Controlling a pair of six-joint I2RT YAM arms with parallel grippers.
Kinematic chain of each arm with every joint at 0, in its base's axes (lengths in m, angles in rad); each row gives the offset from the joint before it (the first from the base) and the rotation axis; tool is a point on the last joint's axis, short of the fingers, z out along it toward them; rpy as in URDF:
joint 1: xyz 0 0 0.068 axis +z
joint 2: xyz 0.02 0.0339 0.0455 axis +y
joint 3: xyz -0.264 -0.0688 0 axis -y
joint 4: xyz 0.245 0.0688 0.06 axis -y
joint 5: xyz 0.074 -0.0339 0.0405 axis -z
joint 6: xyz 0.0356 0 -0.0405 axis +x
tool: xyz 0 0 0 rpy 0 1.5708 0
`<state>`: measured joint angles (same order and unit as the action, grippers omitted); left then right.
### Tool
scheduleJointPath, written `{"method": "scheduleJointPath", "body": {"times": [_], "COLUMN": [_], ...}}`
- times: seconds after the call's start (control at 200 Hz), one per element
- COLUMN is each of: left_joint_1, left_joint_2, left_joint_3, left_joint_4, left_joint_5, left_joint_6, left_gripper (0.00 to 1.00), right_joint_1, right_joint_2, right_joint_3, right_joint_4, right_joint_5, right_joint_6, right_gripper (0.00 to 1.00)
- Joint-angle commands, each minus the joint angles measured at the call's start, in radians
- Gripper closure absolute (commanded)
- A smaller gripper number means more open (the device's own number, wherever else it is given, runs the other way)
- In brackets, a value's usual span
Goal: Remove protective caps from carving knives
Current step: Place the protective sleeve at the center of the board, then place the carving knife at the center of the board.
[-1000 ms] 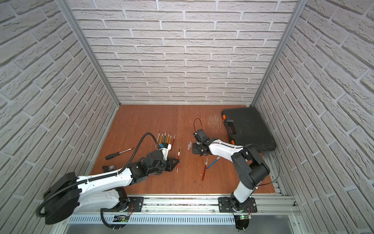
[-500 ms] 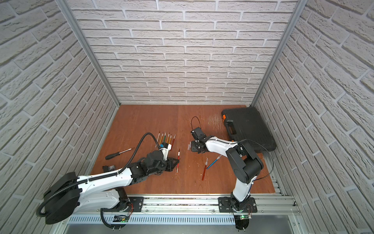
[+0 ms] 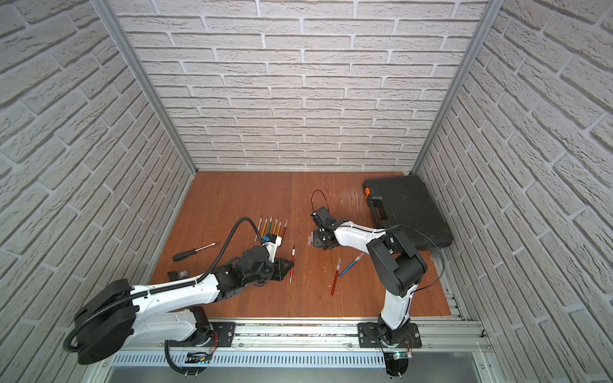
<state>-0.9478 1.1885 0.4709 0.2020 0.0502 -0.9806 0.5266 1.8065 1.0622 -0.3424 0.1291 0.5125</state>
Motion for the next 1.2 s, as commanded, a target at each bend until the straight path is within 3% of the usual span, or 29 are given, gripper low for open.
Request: {"method": "scheduleJointPath", "body": {"times": [0.0,0.295,0.755,1.055,1.195], "left_joint_1": [0.010,0.068,0.169,0.211,0.215], "left_joint_2": [-0.001,0.000,0.085,0.230,0.318], "left_joint_3": [0.010,0.060,0.217,0.344,0.423], "left_joint_4": [0.040,-0.104,-0.326,-0.398,-0.442], "left_joint_5": [0.008,0.019,0.023,0.011,-0.026], "left_joint_6": [0.007,0.025,0.141,0.221,0.269], "left_gripper": [1.00,1.00,1.00,1.00,1.00], "right_joint_1": [0.005,0.007,0.009,0.010,0.010], "right_joint_2": [-0.020,-0.166,-0.524,-0.726,-0.792], "right_joint_3": [0.025,-0.004,-0.131,-0.160,-0.172], "right_joint_4": [-0.013,-0.078,-0.174,-0.230,-0.230], "right_joint_5": [0.021,0.015,-0.126,-0.232,-0.281], "right_joint_6": [-0.026,-0.072,-0.120,-0.117,-0.116], "right_gripper": [0.77,0.73,0.52,0.28,0.07]}}
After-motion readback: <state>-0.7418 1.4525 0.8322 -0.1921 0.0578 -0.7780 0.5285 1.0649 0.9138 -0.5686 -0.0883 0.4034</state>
